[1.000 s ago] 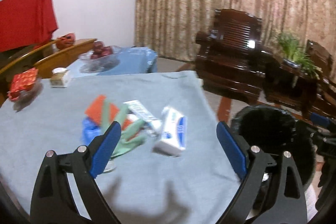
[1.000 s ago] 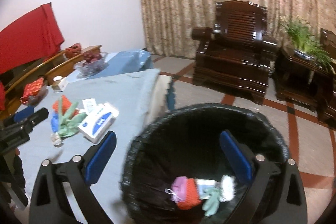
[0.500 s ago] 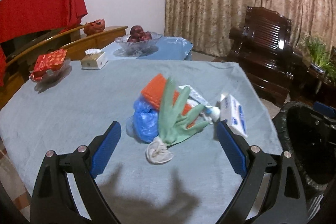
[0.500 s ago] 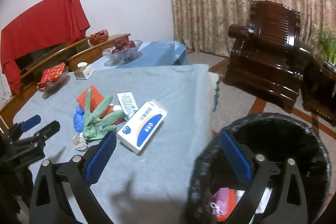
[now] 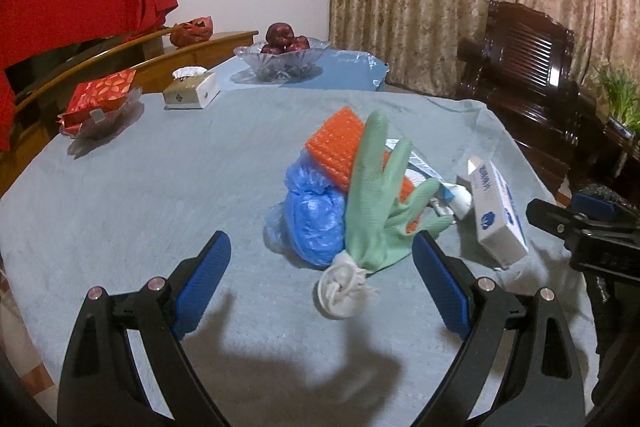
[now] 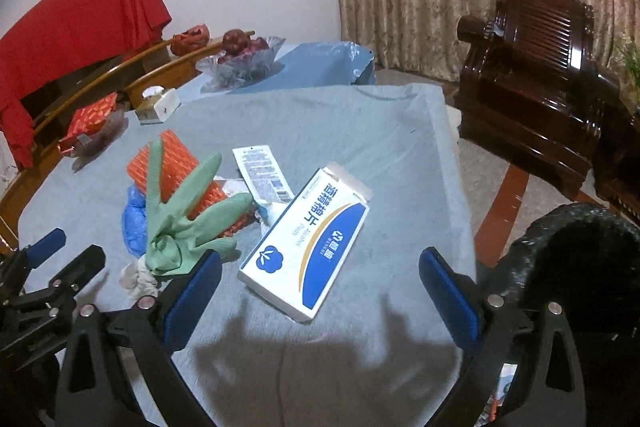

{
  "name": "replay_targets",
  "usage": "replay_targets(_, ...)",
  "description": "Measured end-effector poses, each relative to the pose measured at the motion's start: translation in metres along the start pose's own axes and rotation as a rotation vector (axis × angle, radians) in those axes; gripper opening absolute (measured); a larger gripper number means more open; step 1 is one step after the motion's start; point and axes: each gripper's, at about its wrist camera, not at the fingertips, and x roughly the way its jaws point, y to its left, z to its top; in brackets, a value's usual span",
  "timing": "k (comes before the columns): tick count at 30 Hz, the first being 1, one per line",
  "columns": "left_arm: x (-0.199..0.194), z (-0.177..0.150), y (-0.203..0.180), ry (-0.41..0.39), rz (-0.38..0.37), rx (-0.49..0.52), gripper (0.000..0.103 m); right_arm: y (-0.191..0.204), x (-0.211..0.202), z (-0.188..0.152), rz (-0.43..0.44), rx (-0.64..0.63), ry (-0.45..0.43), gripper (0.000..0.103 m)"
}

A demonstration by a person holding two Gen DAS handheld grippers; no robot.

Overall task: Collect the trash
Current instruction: 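Move both open grippers back over the remaining items on the table, then grasp the alcohol pads box with the right gripper while the left grasps the green glove's white cuff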

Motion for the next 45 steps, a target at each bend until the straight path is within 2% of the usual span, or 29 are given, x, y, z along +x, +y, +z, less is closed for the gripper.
replay_targets(15, 0.021, -0.001, 0.003, 0.015, -0.015, 0.003, 0.089, 0.001, 0.045, -0.006, 0.005, 0.033, 0.082, 0.097)
replay_targets(18, 0.024, -0.002, 0.005, 0.020, -0.015, 0.002, 0.089, 0.001, 0.052, -0.009, 0.031, 0.038, 0.108, 0.090)
replay_targets(20, 0.026, -0.003, 0.006, 0.023, -0.014, 0.002, 0.089, 0.002, 0.055, -0.010, 0.054, 0.038, 0.126, 0.079)
replay_targets(29, 0.028, -0.008, 0.003, 0.036, -0.022, 0.004, 0.089, 0.002, 0.042, -0.013, 0.100, -0.036, 0.164, 0.072)
replay_targets(33, 0.028, -0.012, -0.001, 0.042, -0.027, 0.007, 0.089, 0.004, 0.036, -0.020, 0.097, -0.105, 0.206, 0.072)
replay_targets(35, 0.028, -0.013, -0.002, 0.047, -0.027, 0.006, 0.090, 0.002, 0.032, -0.024, 0.086, -0.103, 0.211, 0.076)
replay_targets(38, 0.030, -0.015, -0.003, 0.055, -0.024, 0.004, 0.089, 0.000, 0.031, -0.024, 0.066, -0.069, 0.207, 0.081)
replay_targets(45, 0.034, -0.013, 0.001, 0.061, -0.018, 0.001, 0.089, -0.003, 0.050, -0.021, 0.020, 0.032, 0.209, 0.081)
